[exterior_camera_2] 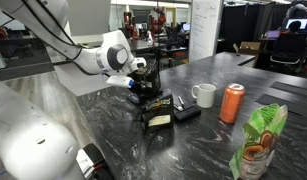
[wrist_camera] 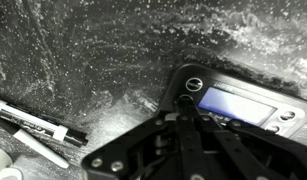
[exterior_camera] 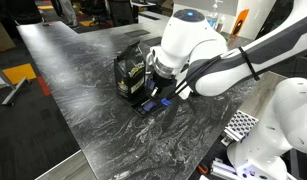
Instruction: Press the button on the top right corner
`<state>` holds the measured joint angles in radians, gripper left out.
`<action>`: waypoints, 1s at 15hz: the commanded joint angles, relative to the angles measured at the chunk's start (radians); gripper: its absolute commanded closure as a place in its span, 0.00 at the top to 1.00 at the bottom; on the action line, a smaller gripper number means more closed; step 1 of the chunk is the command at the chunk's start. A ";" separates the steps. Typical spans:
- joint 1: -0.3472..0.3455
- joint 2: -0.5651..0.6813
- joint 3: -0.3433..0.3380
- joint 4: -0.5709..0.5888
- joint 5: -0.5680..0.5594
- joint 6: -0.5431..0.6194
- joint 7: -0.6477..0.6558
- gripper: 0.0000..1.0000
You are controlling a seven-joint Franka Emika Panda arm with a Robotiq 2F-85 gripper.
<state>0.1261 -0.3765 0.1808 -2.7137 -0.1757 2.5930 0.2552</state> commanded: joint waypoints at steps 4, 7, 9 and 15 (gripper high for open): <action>-0.014 -0.004 0.015 0.001 0.013 -0.002 -0.009 0.00; -0.014 -0.004 0.015 0.001 0.013 -0.002 -0.009 0.00; -0.014 -0.004 0.015 0.001 0.013 -0.002 -0.009 0.25; 0.053 -0.077 -0.019 0.072 0.125 -0.197 -0.064 0.60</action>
<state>0.1262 -0.3794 0.1808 -2.7131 -0.1757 2.5928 0.2570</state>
